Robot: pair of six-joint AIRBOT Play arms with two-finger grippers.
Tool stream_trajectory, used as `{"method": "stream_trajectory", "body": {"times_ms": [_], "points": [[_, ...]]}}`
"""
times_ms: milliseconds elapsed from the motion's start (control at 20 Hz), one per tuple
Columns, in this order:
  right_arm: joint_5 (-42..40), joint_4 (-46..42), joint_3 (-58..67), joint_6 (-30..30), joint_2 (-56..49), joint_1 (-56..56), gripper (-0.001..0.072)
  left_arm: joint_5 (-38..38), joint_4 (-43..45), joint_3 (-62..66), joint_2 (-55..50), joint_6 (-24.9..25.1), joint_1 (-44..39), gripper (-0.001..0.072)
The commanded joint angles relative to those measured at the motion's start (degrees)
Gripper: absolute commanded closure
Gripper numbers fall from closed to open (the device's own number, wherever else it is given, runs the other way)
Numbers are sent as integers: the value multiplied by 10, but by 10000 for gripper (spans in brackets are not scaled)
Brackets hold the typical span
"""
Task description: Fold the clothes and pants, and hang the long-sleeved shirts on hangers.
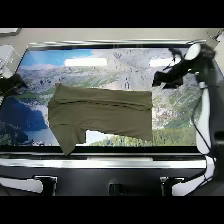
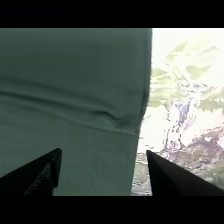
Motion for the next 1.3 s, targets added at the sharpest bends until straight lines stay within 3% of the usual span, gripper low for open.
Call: {"method": "stream_trajectory", "body": {"times_ms": [0, 100, 200, 250, 550, 1000, 1250], "points": [[19, 162, 0, -111, 69, -58, 107, -4, -14, -170, 136, 7, 74, 175], [30, 273, 0, -143, 90, -112, 130, 45, -115, -325, 218, 67, 123, 175], [44, 310, -2, -144, 98, -154, 147, 72, -247, -469, 274, 152, 163, 175], [44, 318, -15, -144, 103, -167, 195, 74, -295, -535, 290, 191, 174, 174], [45, 336, -141, -146, 148, -177, 196, 158, -315, -751, 300, 290, 178, 175], [38, 337, -150, -148, 154, -177, 197, 234, -354, -796, 296, 355, 178, 175], [27, 337, -150, -143, 154, -177, 197, 250, -372, -796, 278, 352, 141, 174]]}}
